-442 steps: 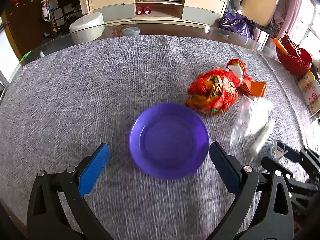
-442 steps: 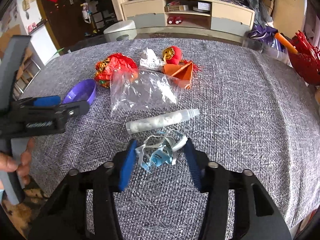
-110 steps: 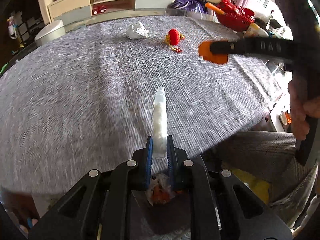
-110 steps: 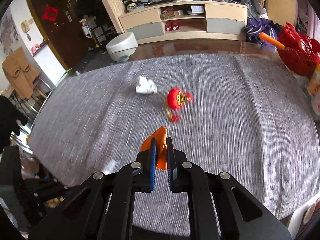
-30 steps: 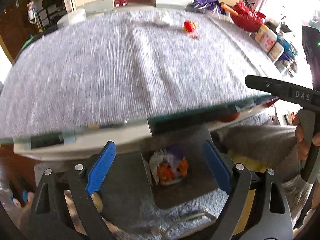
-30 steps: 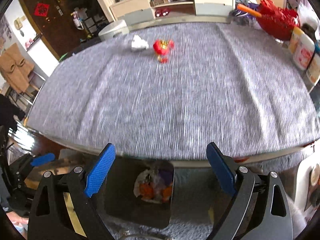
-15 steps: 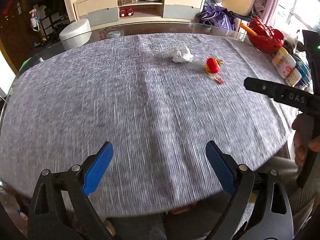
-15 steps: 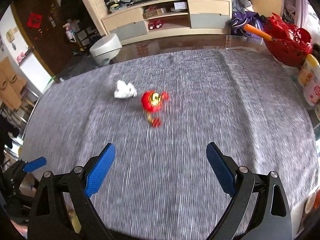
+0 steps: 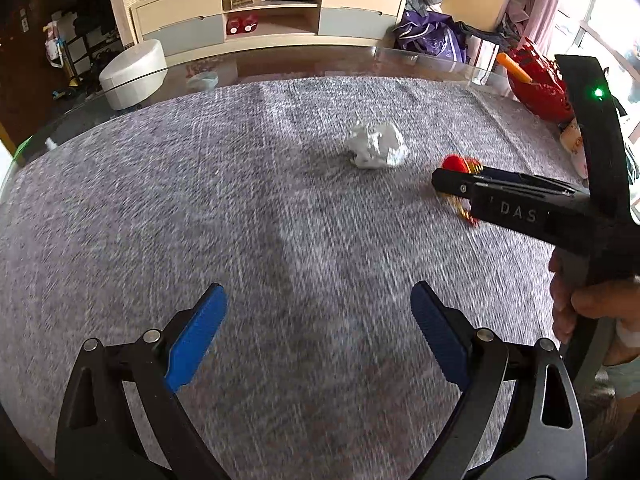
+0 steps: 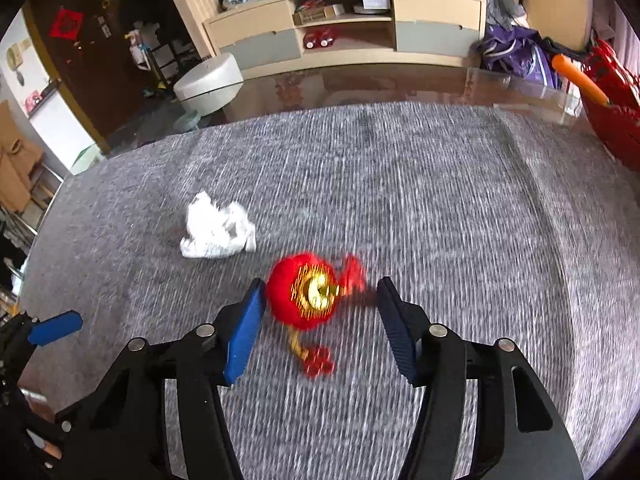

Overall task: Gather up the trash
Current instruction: 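Grasp the white crumpled tissue with the left tool while the right tool grasps the red lantern ornament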

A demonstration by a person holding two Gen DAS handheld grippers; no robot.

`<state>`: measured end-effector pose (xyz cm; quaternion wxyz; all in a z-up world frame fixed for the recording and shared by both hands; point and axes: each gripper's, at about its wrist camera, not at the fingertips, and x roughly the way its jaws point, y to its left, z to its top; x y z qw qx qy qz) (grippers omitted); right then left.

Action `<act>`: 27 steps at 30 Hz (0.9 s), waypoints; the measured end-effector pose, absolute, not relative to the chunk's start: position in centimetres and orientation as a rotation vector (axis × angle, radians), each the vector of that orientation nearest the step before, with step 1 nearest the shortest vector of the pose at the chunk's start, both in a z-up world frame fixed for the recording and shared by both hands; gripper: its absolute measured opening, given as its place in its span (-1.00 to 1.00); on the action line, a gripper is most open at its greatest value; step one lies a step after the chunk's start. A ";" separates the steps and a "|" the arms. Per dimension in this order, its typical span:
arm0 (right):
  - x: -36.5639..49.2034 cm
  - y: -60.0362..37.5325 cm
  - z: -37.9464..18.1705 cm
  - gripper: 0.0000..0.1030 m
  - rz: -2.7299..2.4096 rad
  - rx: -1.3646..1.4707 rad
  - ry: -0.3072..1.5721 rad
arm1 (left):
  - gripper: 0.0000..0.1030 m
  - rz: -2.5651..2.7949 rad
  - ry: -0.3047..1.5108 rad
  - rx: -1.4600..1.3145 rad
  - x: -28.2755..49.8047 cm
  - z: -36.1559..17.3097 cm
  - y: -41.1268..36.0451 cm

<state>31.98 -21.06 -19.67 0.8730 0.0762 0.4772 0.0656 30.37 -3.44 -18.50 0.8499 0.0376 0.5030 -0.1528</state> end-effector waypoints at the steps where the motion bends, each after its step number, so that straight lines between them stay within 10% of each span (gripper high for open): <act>1: 32.2 -21.2 -19.7 -0.06 0.141 0.161 0.993 | 0.71 -0.324 1.059 0.076 30.8 -18.6 -3.6; 4: 32.7 -21.3 -19.1 -0.36 0.175 0.163 0.971 | 0.71 -0.333 1.056 0.075 32.1 -18.8 -4.2; 15: 35.1 -24.2 -16.2 -0.36 0.126 0.138 0.899 | 0.53 -0.399 1.006 0.098 36.9 -19.0 -8.2; 27: 35.3 -24.3 -16.9 -0.36 0.128 0.132 0.922 | -0.50 -0.477 1.010 0.081 38.8 -19.2 -9.9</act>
